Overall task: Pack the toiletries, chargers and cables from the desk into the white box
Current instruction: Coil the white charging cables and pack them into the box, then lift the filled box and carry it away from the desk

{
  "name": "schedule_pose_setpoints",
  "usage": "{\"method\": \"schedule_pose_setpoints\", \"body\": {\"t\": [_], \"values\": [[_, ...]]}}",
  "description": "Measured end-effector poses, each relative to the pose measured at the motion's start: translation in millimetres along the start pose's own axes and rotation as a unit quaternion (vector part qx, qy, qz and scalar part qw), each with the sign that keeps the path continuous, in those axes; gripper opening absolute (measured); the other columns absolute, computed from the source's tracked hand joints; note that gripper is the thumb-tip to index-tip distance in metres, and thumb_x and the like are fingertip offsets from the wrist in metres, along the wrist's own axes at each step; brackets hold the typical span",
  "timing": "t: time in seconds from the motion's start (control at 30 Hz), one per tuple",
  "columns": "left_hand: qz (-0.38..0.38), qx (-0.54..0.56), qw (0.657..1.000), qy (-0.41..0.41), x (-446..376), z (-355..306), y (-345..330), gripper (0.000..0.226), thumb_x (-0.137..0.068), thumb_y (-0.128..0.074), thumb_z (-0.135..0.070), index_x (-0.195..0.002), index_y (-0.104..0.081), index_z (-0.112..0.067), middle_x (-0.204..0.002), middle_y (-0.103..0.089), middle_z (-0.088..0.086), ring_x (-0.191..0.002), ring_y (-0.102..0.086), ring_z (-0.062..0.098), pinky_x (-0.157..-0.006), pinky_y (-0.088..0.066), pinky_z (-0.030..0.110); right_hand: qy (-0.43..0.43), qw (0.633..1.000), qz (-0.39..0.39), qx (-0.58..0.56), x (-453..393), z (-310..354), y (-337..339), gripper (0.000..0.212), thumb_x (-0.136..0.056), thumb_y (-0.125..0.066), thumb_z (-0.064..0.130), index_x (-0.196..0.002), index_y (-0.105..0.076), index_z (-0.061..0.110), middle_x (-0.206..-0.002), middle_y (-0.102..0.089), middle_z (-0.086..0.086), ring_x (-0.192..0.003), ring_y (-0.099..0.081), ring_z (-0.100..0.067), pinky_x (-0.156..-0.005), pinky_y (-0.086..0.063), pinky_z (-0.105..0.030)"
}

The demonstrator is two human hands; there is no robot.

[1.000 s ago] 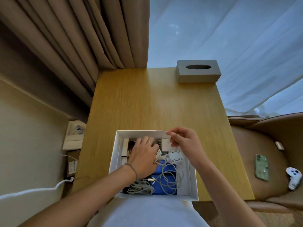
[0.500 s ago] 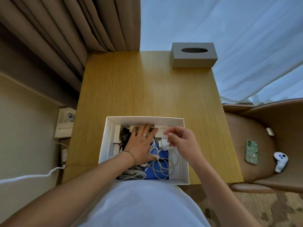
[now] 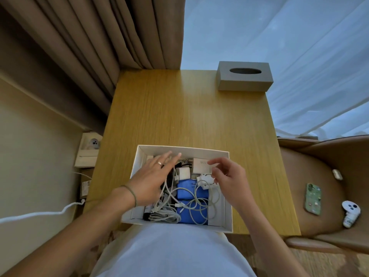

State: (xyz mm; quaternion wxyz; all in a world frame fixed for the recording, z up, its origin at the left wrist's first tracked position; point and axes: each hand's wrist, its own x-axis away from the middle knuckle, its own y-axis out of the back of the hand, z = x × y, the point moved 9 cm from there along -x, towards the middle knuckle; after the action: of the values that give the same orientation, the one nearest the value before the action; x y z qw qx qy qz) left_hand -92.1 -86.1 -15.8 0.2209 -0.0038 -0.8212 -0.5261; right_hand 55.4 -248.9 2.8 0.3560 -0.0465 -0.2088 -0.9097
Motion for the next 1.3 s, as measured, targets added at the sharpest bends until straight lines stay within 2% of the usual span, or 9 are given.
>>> {"method": "schedule_pose_setpoints", "body": {"t": [0.1,0.2,0.33,0.43,0.6,0.83,1.0,1.2,1.3], "values": [[-0.115,0.065,0.991,0.007,13.6,8.9,28.4,0.097,-0.080,-0.051,0.014,-0.154,-0.021,-0.040,-0.154,-0.036,-0.007,-0.137,-0.038,0.015,-0.105,-0.036,0.021,0.036,0.996,-0.012,0.082,0.2,3.1,7.0,0.016,-0.098,-0.061,0.014,-0.093,-0.070,0.026,-0.064,-0.064,0.000,-0.051,-0.050,-0.014,-0.049,-0.045,-0.036],[-0.236,0.081,0.968,0.022,32.3,22.5,47.5,0.063,-0.085,-0.054,0.009,-0.139,-0.052,-0.025,-0.131,-0.055,-0.004,-0.113,-0.052,0.013,-0.091,-0.051,0.028,0.081,0.977,-0.050,0.189,5.4,8.2,15.9,0.015,-0.096,-0.064,0.027,-0.081,-0.063,0.024,-0.056,-0.058,0.004,-0.048,-0.049,-0.010,-0.047,-0.046,-0.035],[-0.318,0.087,0.935,0.133,57.3,53.0,43.5,0.053,-0.088,-0.059,-0.002,-0.135,-0.050,-0.024,-0.127,-0.053,-0.001,-0.085,-0.051,0.014,-0.067,-0.052,0.033,0.090,0.959,-0.091,0.251,13.9,0.0,24.9,0.040,-0.092,-0.070,0.029,-0.061,-0.045,0.022,-0.047,-0.045,0.006,-0.042,-0.036,-0.009,-0.040,-0.038,-0.034],[-0.306,0.111,0.916,0.234,68.7,74.4,28.4,0.059,-0.091,-0.062,-0.012,-0.145,-0.042,-0.024,-0.126,-0.058,0.004,-0.085,-0.057,0.018,-0.063,-0.048,0.030,0.061,0.957,-0.100,0.265,18.7,-16.5,30.6,0.046,-0.089,-0.074,0.025,-0.057,-0.042,0.018,-0.045,-0.039,0.006,-0.043,-0.029,-0.008,-0.041,-0.029,-0.030],[-0.248,0.138,0.907,0.313,71.3,88.9,6.6,0.040,-0.095,-0.058,-0.021,-0.135,-0.058,-0.013,-0.055,-0.054,-0.002,-0.045,-0.043,0.014,-0.044,-0.027,0.024,0.018,0.963,-0.080,0.259,27.6,-37.3,26.3,0.035,-0.085,-0.072,0.021,-0.069,-0.041,0.022,-0.051,-0.045,0.006,-0.044,-0.031,-0.006,-0.042,-0.030,-0.025],[-0.195,0.108,0.920,0.323,69.7,86.6,-4.0,0.009,-0.096,-0.056,-0.013,-0.094,-0.062,-0.007,-0.056,-0.054,0.007,-0.047,-0.048,0.023,-0.046,-0.030,0.028,-0.025,0.965,-0.064,0.253,33.7,-59.5,23.8,0.030,-0.085,-0.068,0.018,-0.072,-0.041,0.022,-0.050,-0.048,0.001,-0.043,-0.030,-0.009,-0.042,-0.027,-0.027],[-0.214,0.115,0.915,0.322,72.5,85.2,-4.2,0.016,-0.096,-0.058,-0.012,-0.107,-0.066,-0.003,-0.054,-0.053,0.002,-0.045,-0.046,0.020,-0.044,-0.029,0.026,-0.038,0.964,-0.071,0.252,33.2,-68.7,22.0,0.041,-0.089,-0.069,0.024,-0.063,-0.037,0.031,-0.047,-0.047,0.011,-0.038,-0.036,-0.005,-0.041,-0.024,-0.016],[-0.238,0.197,0.904,0.295,75.2,85.2,-0.1,0.030,-0.096,-0.060,-0.015,-0.125,-0.066,-0.012,-0.083,-0.073,0.005,-0.068,-0.068,0.026,-0.060,-0.057,0.041,-0.038,0.979,-0.081,0.185,33.7,-73.2,20.8,0.032,-0.092,-0.062,0.019,-0.067,-0.047,0.032,-0.055,-0.058,0.014,-0.044,-0.046,-0.005,-0.039,-0.034,-0.018],[-0.251,0.208,0.911,0.254,67.1,85.6,11.8,0.024,-0.094,-0.062,-0.013,-0.116,-0.071,-0.018,-0.075,-0.069,-0.012,-0.064,-0.066,0.012,-0.048,-0.049,0.028,-0.054,0.977,-0.090,0.187,35.4,-74.8,22.8,0.020,-0.094,-0.061,0.018,-0.076,-0.057,0.027,-0.060,-0.061,0.009,-0.052,-0.053,-0.010,-0.044,-0.041,-0.022]]}}
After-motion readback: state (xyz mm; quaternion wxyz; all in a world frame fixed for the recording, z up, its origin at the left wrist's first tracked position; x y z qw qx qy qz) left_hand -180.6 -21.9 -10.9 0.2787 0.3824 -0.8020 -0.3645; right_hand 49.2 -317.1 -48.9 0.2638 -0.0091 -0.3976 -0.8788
